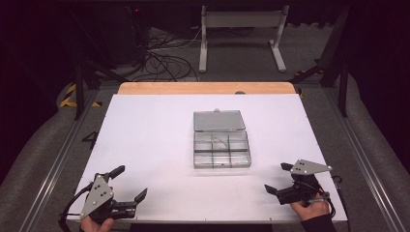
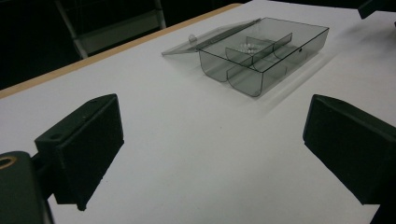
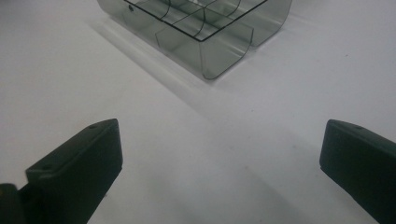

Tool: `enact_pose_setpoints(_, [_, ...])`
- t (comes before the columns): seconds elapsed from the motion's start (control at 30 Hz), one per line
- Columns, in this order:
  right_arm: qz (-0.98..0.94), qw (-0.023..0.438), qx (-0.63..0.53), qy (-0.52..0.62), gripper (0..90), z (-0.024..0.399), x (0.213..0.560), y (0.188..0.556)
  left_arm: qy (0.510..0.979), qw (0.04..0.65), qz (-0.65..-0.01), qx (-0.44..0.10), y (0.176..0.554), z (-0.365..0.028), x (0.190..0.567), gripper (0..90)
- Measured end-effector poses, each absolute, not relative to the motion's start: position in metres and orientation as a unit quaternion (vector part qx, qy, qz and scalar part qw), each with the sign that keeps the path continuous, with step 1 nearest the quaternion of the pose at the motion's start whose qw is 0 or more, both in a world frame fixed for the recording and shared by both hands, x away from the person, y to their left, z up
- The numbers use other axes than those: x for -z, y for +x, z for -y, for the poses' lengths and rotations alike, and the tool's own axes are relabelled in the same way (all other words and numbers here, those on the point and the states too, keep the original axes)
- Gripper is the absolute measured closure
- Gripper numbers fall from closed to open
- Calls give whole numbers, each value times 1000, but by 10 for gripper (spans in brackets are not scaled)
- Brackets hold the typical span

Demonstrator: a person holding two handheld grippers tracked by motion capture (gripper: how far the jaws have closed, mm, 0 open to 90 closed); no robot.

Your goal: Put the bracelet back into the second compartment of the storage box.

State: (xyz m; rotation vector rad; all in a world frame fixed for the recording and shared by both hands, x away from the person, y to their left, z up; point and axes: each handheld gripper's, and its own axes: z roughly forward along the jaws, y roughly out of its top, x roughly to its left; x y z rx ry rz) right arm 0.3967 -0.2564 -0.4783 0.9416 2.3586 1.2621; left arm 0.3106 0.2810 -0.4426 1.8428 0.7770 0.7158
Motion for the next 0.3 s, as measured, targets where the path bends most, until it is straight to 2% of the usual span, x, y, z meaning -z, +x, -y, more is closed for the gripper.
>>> enact_pose_setpoints(0.13, [-819,176,-437,327,0,256,475,394,760,485,-321,-289,311,-281,443,55])
enact_pose_setpoints(0.3, [-818,183,-441,321,0,257,473,393,757,487,-319,-295,311,-281,443,55])
